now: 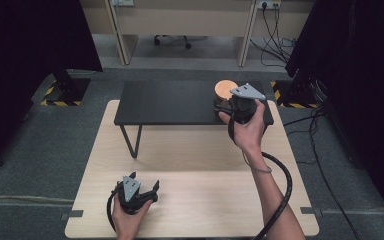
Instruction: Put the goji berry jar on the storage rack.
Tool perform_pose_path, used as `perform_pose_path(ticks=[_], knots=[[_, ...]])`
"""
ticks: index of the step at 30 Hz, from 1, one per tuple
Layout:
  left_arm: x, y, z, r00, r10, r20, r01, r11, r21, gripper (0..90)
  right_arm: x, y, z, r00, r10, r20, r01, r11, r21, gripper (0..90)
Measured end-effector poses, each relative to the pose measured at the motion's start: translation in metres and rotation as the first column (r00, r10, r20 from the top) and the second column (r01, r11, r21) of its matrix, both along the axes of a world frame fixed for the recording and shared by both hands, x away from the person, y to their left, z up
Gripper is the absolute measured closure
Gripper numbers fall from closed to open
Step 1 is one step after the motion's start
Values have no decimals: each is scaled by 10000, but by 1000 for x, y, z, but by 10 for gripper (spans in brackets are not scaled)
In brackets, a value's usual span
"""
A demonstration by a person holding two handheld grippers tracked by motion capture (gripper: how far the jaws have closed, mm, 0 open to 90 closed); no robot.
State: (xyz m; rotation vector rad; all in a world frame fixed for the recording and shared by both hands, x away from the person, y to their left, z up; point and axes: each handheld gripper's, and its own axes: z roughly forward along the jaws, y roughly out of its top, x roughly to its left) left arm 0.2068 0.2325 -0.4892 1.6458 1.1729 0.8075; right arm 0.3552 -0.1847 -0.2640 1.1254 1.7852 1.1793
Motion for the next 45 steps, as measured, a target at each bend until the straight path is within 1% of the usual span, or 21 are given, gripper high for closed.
perform_pose_path(ticks=[8, 11, 15, 16, 22, 25, 27, 38, 45], knots=[[0, 0, 0, 10000, -10, 2, 10, 10000, 16, 79, 11, 3, 2, 9994, -76, -349, 77, 10000, 13, 257], [0, 0, 0, 10000, -9, 2, 9, 10000, 32, 79, 14, 3, 3, 9987, -82, -495, 79, 10000, -50, 257], [0, -1, 0, 10000, -21, 27, 21, 10000, 21, 79, 18, 3, 1, 9974, -120, -713, 116, 9999, -63, 257], [0, -1, 0, 10000, -30, 32, 30, 10000, 25, 79, 19, 2, -1, 9975, -111, -698, 116, 9999, 74, 257], [0, -1, 0, 10000, -44, 48, 44, 10000, 44, 79, 20, 1, -1, 9974, -92, -718, 96, 9999, 61, 257], [-1, -2, -1, 10000, -58, 63, 58, 10000, 59, 79, 22, -2, -3, 9968, -82, -800, 100, 9997, 223, 254], [-1, -3, 0, 10000, -70, 59, 70, 9999, 87, 79, 21, -3, -4, 9969, -76, -785, 95, 9997, 234, 253], [-2, -6, -1, 9999, -121, 114, 120, 9998, 143, 79, 21, -3, -6, 9974, -50, -723, 65, 9998, 196, 252], [-2, -6, -1, 9999, -121, 106, 119, 9998, 143, 79, 20, 0, -7, 9975, -122, -696, 128, 9999, 77, 250]])
